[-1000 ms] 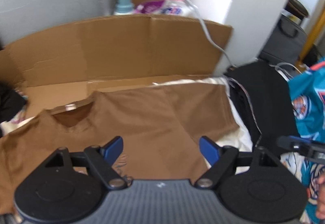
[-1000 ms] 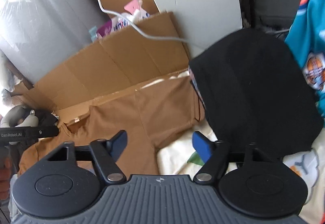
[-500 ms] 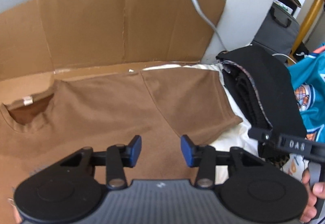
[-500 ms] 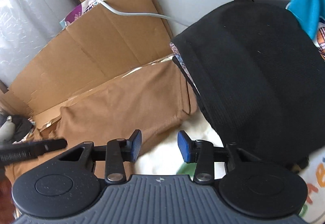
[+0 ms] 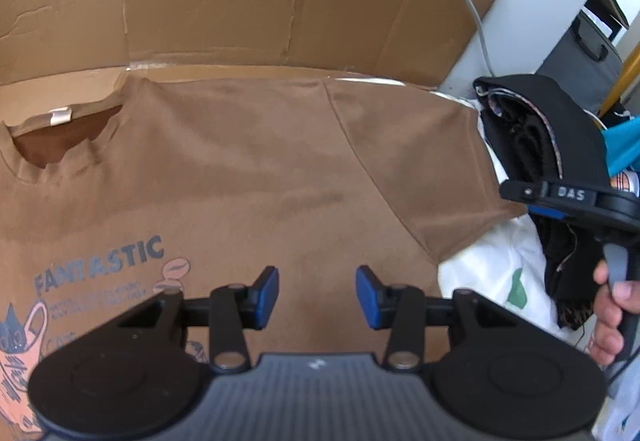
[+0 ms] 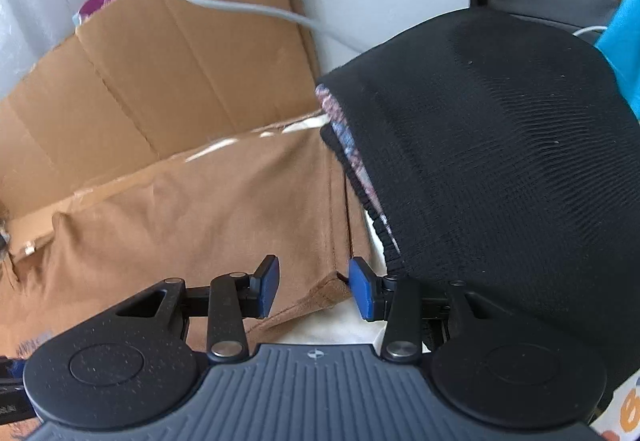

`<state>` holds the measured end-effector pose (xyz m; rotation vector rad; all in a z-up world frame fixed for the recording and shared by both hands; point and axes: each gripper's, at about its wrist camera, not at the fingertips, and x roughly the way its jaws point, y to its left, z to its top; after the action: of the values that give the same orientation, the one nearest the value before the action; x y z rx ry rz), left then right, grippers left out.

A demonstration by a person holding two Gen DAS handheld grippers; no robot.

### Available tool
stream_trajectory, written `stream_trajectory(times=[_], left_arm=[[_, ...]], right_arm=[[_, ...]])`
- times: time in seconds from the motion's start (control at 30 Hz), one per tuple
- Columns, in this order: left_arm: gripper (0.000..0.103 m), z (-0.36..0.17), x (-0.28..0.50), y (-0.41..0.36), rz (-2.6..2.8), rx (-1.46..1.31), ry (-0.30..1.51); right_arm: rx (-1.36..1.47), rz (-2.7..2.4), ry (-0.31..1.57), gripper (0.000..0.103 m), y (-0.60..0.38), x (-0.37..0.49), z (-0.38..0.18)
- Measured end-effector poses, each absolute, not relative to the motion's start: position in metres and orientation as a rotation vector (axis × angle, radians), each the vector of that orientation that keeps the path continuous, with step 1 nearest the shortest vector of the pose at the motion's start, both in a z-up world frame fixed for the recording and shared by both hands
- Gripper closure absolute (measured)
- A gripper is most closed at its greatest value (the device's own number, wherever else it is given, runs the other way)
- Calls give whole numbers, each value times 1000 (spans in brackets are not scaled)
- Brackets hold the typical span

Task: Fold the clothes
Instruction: 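Pinch the shirt side edge with the right tool while the left tool pinches it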

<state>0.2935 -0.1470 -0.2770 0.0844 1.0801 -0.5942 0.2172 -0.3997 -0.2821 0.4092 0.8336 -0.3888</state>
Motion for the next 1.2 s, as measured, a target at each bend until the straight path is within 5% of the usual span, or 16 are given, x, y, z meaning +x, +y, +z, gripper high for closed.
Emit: stream_trajectory(times=[0.23, 0.5, 0.6, 0.7, 0.93, 1.2], left_arm=[[58, -284, 287, -152, -614, 96, 1097], [58, -292, 285, -160, -624, 107, 1114], [58, -294, 286, -164, -628, 114, 1110], [58, -296, 289, -168, -639, 110, 1105], [79, -299, 291, -194, -734, 114, 1065], [87, -315, 290, -218, -788, 152, 1059]], right_arm=[[319, -393, 911, 78, -397, 218, -301], [248, -358, 975, 80, -393, 219, -313], [225, -346, 970, 98, -395, 219, -317], [193, -364, 945, 103, -399, 216, -314], [93, -417, 922, 103, -400, 213, -316], [188, -413, 755, 102, -410, 181, -292]])
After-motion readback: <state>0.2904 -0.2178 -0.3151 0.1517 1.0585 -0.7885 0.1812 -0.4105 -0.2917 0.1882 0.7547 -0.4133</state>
